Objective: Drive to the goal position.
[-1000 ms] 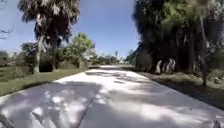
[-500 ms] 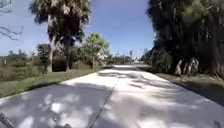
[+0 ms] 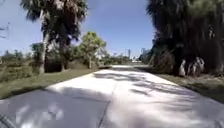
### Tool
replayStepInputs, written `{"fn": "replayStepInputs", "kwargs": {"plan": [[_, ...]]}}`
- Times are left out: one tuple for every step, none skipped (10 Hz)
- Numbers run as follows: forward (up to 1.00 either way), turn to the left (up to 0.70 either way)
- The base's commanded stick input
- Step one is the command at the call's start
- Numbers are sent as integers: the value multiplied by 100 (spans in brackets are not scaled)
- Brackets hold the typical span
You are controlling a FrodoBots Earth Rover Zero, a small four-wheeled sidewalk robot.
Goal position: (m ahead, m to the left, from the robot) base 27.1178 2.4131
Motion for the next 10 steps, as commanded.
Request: {"fn": "replayStepInputs", "kwargs": {"plan": [[85, 0], [85, 0], [85, 0], [85, 0], [85, 0], [85, 0], [85, 0], [85, 0], [85, 0], [85, 0]]}}
